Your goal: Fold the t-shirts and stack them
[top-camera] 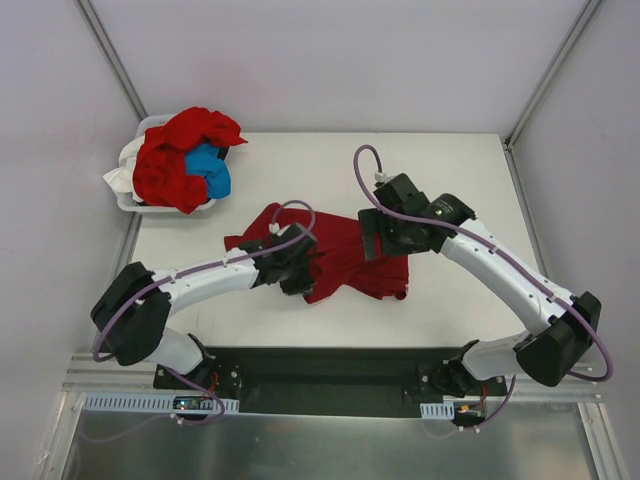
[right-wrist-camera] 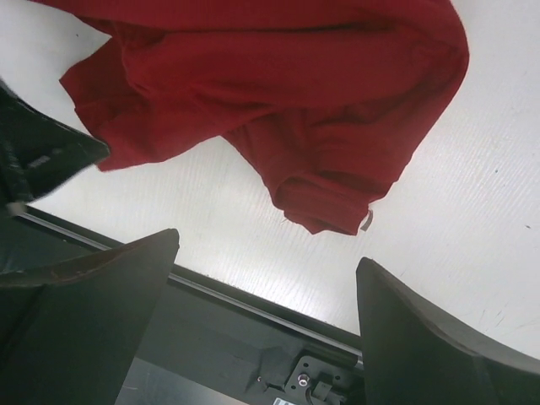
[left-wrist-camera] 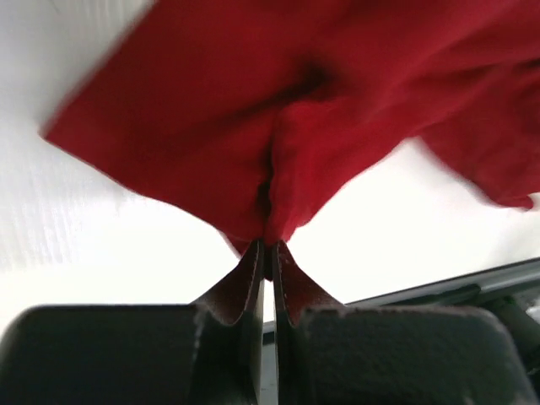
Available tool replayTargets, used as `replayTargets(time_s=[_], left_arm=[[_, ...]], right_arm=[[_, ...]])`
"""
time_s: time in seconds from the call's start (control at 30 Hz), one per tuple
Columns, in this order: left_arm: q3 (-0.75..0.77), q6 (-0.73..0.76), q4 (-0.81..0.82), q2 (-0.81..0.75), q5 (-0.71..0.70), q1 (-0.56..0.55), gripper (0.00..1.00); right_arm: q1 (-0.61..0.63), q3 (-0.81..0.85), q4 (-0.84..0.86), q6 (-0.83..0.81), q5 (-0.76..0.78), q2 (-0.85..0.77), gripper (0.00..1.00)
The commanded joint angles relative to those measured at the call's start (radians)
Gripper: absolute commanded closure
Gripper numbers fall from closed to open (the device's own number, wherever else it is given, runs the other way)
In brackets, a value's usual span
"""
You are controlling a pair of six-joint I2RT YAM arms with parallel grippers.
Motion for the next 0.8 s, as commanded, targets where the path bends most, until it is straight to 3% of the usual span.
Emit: replayTargets(time_s=[0.0, 0.13, 0.27, 0.4, 0.43, 0.47, 0.57, 0.67, 0.7, 0.73, 0.77], left_arm=[[0.312, 0.242, -0.166, -0.094, -0.180, 0.057, 1.00], [0.561, 0.478, -0.203, -0.029, -0.204, 0.085, 1.00], [0.880, 0.687, -0.204, 0.182, -0.232, 0.096, 1.00], [1.211, 0.840, -0.191, 0.474, -0.122, 0.114, 1.00], [1.379, 0.879, -0.194, 0.544, -0.034, 0.122, 1.00], [1.458, 0.888, -0.195, 0.674, 0.027, 0.126, 1.00], [1.690, 0.827, -0.194, 0.865, 0.130, 0.139, 0.97], [1.721, 0.776, -0.194, 0.910, 0.133, 0.139, 0.62], [1.697, 0.758, -0.192, 0.895, 0.124, 0.139, 0.22], [1.625, 0.747, -0.194, 0.872, 0.106, 0.149, 0.01], [1.577, 0.727, -0.195, 0.801, 0.073, 0.165, 0.01]], right_arm=[[0.000, 0.040, -0.055, -0.010, 0.051, 0.001, 0.07], [-0.052, 0.006, -0.039, 0.003, 0.074, -0.025, 0.07], [-0.150, 0.007, -0.039, 0.084, 0.097, -0.062, 0.06], [-0.244, -0.016, -0.040, 0.147, 0.140, -0.108, 0.05], [-0.280, -0.032, -0.040, 0.145, 0.143, -0.130, 0.05], [-0.299, -0.043, -0.040, 0.144, 0.143, -0.139, 0.05], [-0.362, -0.071, -0.037, 0.113, 0.151, -0.148, 0.03], [-0.411, -0.069, -0.040, 0.099, 0.114, -0.136, 0.02], [-0.411, -0.069, -0.030, 0.086, 0.079, -0.131, 0.03], [-0.406, -0.068, 0.010, 0.031, 0.053, -0.130, 0.04], [-0.397, -0.072, 0.033, 0.004, 0.014, -0.121, 0.04]])
